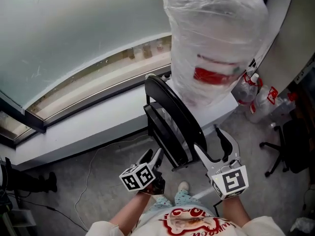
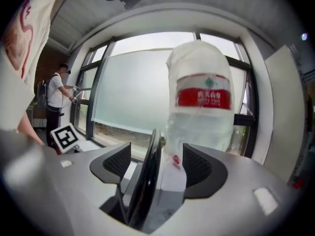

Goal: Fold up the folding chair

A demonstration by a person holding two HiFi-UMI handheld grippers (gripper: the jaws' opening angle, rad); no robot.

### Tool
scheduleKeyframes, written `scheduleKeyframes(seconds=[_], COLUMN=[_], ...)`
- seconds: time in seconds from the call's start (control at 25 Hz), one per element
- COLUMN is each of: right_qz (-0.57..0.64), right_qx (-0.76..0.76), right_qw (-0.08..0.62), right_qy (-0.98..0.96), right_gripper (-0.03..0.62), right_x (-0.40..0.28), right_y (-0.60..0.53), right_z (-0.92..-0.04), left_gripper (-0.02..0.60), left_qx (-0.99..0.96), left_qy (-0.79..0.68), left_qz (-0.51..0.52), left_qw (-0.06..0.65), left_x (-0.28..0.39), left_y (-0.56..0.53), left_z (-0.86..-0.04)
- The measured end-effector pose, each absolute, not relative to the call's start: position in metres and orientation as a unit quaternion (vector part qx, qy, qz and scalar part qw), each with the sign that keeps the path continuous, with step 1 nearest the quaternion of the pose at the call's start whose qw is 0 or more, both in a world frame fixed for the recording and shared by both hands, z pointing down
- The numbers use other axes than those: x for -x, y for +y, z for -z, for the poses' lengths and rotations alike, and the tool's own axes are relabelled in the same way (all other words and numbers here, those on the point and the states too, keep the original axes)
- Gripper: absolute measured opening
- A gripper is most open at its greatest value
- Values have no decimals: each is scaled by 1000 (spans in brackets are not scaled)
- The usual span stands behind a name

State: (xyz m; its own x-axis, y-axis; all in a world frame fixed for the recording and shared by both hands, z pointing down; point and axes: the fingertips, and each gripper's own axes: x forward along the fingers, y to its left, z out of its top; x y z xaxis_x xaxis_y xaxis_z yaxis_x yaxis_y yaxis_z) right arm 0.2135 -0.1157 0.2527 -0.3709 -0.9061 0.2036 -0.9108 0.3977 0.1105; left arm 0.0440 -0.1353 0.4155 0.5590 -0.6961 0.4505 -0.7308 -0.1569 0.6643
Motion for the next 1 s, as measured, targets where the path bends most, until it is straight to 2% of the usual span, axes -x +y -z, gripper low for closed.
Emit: scheduleKeyframes(seconds=[0.12, 0.2, 0.24, 0.32, 0.4, 0.64, 0.84, 1.0], right_qz=[16, 24, 28, 35, 31, -21, -61, -60], right_qx=[-550, -541, -533, -512, -482, -392, -336, -312], right_qw=[47, -9, -32, -63, -75, -69, -82, -77], right_qy=[-834, -841, -845, -856, -872, -917, -936, -945], right_gripper=[280, 235, 189, 102, 28, 28, 26, 26], right_x=[-205, -186, -175, -148, -118, -31, 17, 35], right_y=[-105, -99, -97, -98, -98, -83, -60, -40], right_z=[-208, -183, -174, -162, -161, -193, -212, -220], left_gripper=[219, 192, 159, 7, 0, 0, 0, 0], left_qx=[-805, -835, -850, -866, -867, -865, -856, -854], left_qy=[-417, -399, -401, -417, -433, -472, -478, -486], left_qz=[14, 22, 32, 62, 81, 90, 83, 74], left_qw=[422, 377, 340, 269, 231, 145, 177, 172], left_x=[-35, -34, -31, -21, -7, 32, 57, 69], left_y=[-102, -91, -90, -94, -97, -74, -44, -24], left_z=[-370, -341, -326, -296, -276, -236, -250, -264])
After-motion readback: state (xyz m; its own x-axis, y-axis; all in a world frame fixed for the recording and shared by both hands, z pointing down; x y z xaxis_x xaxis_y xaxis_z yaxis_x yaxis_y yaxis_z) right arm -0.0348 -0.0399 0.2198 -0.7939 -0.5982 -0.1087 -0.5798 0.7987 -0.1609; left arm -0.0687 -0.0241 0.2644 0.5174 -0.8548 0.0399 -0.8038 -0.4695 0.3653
